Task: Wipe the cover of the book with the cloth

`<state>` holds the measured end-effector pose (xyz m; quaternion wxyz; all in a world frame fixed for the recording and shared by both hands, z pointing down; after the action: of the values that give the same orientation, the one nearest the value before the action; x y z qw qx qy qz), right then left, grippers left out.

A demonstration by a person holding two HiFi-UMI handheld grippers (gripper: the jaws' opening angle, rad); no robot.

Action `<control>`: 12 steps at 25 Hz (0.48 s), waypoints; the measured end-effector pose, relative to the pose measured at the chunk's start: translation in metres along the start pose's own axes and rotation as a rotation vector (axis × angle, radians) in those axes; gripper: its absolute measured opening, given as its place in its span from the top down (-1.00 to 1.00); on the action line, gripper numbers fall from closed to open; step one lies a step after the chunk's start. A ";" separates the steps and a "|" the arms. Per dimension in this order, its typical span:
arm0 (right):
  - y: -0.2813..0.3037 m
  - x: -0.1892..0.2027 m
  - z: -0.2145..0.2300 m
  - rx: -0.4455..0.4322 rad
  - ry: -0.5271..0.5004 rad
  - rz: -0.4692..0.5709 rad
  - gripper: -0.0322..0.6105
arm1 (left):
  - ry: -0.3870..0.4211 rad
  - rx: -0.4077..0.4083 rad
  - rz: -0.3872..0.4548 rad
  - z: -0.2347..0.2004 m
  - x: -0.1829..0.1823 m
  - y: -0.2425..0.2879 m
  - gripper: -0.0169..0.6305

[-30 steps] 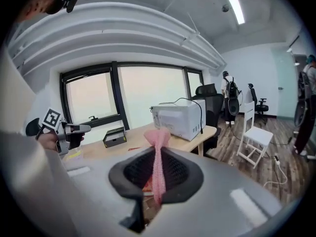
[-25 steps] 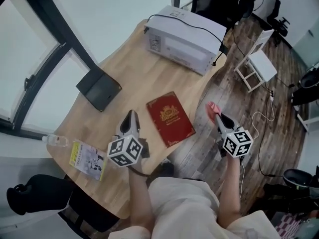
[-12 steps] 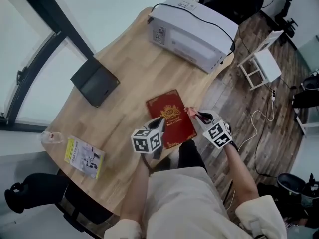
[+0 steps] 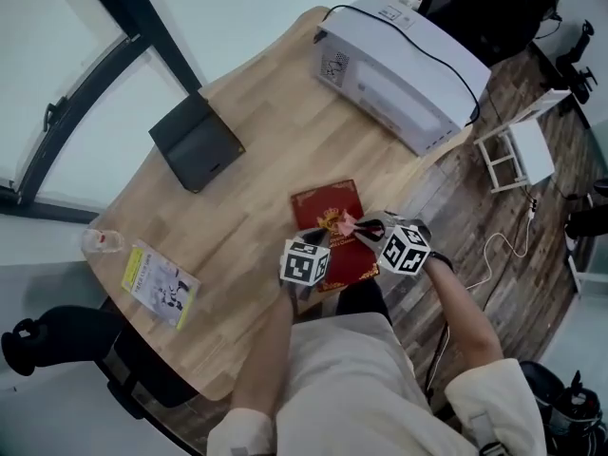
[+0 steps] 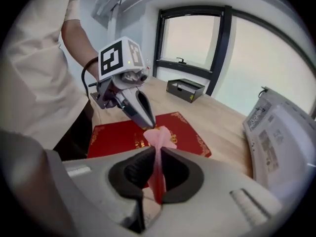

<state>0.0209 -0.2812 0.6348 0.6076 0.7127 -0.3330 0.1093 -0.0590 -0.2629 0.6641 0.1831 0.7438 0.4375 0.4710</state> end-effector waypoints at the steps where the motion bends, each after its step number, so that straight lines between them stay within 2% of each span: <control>1: 0.009 0.007 -0.005 -0.024 -0.009 -0.024 0.80 | -0.005 -0.007 -0.008 -0.004 0.001 0.005 0.92; 3: 0.024 0.020 -0.013 -0.020 -0.012 -0.058 0.80 | -0.018 -0.001 -0.017 -0.006 0.002 0.011 0.92; 7: 0.026 0.023 -0.012 0.062 0.082 -0.015 0.80 | 0.024 0.014 -0.067 -0.002 0.004 0.015 0.92; 12: 0.027 0.023 -0.013 0.135 0.071 -0.040 0.80 | -0.013 0.050 -0.076 -0.003 0.004 0.017 0.92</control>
<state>0.0251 -0.2781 0.6728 0.5716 0.7543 -0.2889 0.1443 -0.0531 -0.2693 0.6792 0.1853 0.7339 0.4760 0.4479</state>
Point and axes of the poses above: the fingertips, and each gripper's own axes: y forward along the fingers, z to its right, x out of its underside, the point moved 2 cm from there along -y, backward along the fingers, and after that the axes turned 10 degrees about -y, right-handed, at the moved point
